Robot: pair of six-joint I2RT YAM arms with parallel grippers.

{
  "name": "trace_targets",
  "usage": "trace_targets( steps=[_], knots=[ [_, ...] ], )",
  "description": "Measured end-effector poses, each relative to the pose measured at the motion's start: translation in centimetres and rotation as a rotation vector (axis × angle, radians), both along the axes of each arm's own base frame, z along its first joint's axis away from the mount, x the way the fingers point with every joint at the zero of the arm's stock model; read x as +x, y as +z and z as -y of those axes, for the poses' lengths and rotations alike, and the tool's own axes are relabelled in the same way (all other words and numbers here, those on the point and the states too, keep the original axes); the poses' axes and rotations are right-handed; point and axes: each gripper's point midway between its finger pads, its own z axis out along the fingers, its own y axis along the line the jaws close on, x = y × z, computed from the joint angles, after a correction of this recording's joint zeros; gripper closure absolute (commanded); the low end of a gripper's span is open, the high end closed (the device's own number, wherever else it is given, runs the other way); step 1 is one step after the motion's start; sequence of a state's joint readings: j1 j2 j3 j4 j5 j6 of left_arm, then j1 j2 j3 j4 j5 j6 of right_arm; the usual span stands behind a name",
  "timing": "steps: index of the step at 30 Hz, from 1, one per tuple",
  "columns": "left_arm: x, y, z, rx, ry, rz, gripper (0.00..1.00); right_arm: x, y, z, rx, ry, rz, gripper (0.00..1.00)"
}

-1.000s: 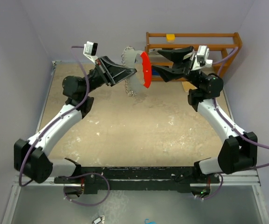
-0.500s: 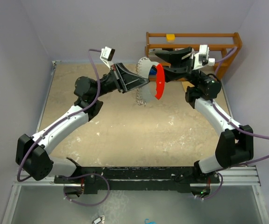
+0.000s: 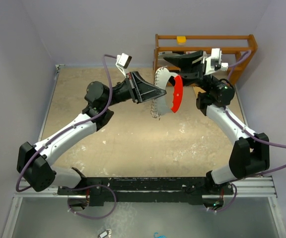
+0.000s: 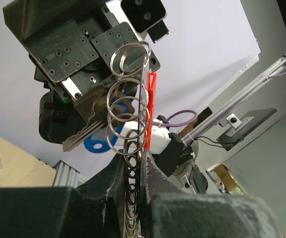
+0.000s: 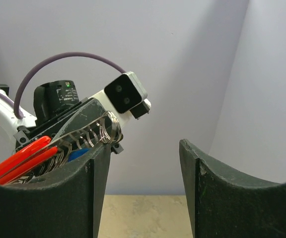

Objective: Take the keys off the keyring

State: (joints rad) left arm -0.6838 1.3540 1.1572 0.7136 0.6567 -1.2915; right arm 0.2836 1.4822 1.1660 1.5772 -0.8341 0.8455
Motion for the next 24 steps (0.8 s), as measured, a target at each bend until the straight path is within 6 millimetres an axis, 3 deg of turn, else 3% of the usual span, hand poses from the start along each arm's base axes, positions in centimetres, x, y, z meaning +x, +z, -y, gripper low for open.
trace_targets(
  steps=[15,24],
  knots=[
    [0.2,1.4,-0.1,0.036,0.058,0.083,1.00,-2.4,0.0,0.6,-0.029,-0.037,0.038,0.39],
    [-0.3,2.1,-0.9,0.038,0.091,0.092,1.00,-2.0,0.1,1.1,-0.059,-0.146,0.074,0.39]
  ],
)
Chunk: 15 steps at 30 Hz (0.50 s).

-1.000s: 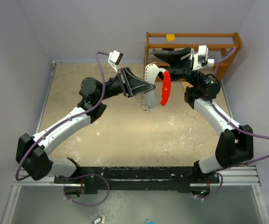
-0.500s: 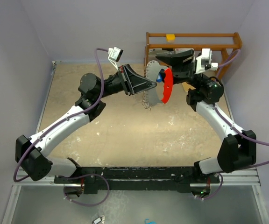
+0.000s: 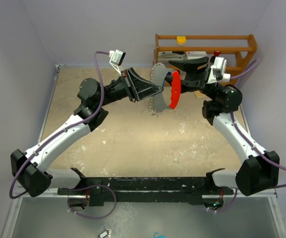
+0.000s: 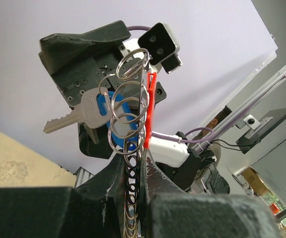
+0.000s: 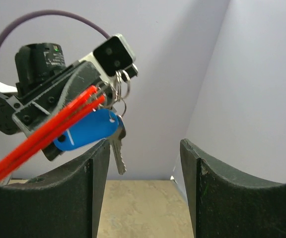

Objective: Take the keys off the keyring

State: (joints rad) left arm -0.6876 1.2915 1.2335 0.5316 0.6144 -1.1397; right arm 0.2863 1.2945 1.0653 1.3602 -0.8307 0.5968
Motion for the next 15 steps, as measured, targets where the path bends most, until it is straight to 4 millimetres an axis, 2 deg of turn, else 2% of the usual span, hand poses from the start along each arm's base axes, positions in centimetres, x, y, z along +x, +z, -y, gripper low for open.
trace_targets(
  steps=[5,15],
  knots=[
    [-0.2,0.3,-0.2,-0.003,0.005,0.011,1.00,0.7,-0.7,-0.1,-0.017,-0.019,-0.018,0.39],
    [0.1,-0.4,-0.1,0.032,0.018,0.011,1.00,1.3,-1.8,-0.1,-0.052,-0.060,-0.033,0.40]
  ],
)
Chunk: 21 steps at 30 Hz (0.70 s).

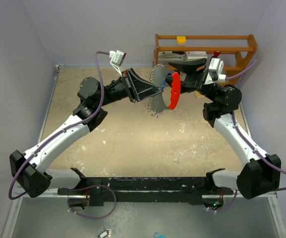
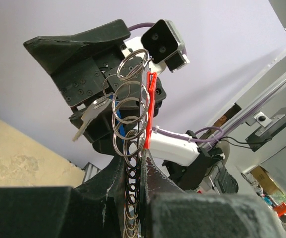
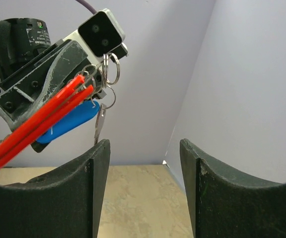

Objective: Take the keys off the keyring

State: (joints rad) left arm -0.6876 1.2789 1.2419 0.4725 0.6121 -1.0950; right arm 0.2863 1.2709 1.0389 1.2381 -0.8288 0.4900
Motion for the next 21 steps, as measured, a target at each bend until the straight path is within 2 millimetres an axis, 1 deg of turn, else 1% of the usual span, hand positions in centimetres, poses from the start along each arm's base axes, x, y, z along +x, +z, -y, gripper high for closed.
trace_targets(
  steps=[4,7,11,14,21],
  knots=[
    [0.2,-0.5,0.0,0.024,0.014,-0.002,1.00,-0.1,0.2,0.4,-0.017,-0.045,0.008,0.41],
    [0.5,-0.8,-0.1,0.054,0.045,0.002,1.00,-0.6,0.6,0.9,-0.019,-0.082,0.022,0.42],
    [0.4,-0.5,-0.5,0.058,0.064,0.020,1.00,-1.3,1.2,1.4,-0.016,-0.111,0.043,0.42],
    [0.5,-0.3,-0.6,0.061,0.075,0.035,1.00,-1.5,1.3,1.4,-0.015,-0.108,0.044,0.42],
    [0.7,-0.3,-0.6,0.067,0.088,0.050,1.00,-1.6,0.6,0.7,-0.018,-0.031,0.001,0.42]
  ],
)
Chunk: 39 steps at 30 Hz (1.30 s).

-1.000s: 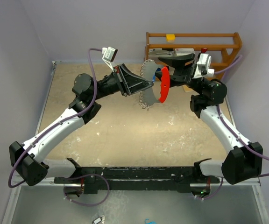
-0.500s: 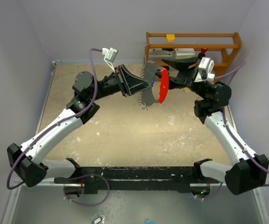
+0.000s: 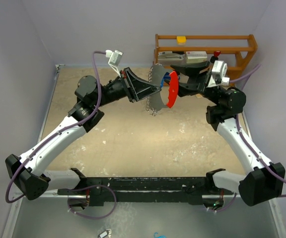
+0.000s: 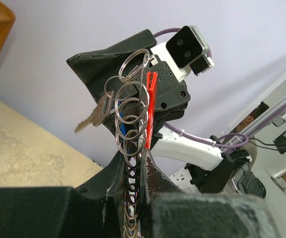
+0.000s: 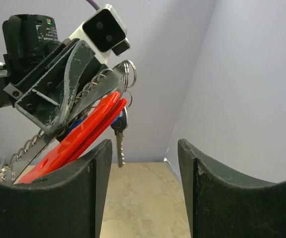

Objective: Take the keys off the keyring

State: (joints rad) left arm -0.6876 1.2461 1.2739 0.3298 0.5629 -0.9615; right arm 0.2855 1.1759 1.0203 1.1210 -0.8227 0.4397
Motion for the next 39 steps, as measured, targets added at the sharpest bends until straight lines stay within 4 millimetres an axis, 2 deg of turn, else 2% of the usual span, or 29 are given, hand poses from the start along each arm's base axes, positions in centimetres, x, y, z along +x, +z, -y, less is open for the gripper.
trace_targets(
  steps=[6,16,22,28,31,39],
  knots=[
    [0.7,-0.4,-0.1,0.048,0.046,0.030,1.00,0.2,-0.8,-0.5,0.003,0.071,-0.042,0.41],
    [1.7,-0.9,-1.1,0.166,0.157,0.104,1.00,0.6,-0.9,-0.3,0.016,0.072,-0.068,0.40],
    [1.7,-1.6,0.2,0.149,0.098,0.106,1.00,0.9,-0.8,-0.2,0.044,0.096,-0.090,0.32],
    [2.0,-2.6,2.2,0.115,0.000,0.097,1.00,2.4,-1.0,-0.6,0.084,0.167,-0.151,0.31],
    [2.2,-2.8,2.4,0.119,0.000,0.099,1.00,2.7,-1.1,-0.9,0.094,0.204,-0.181,0.30],
    [1.6,-2.2,1.4,0.134,0.028,0.128,1.00,1.8,-0.4,-0.7,0.091,0.204,-0.157,0.31]
  ],
)
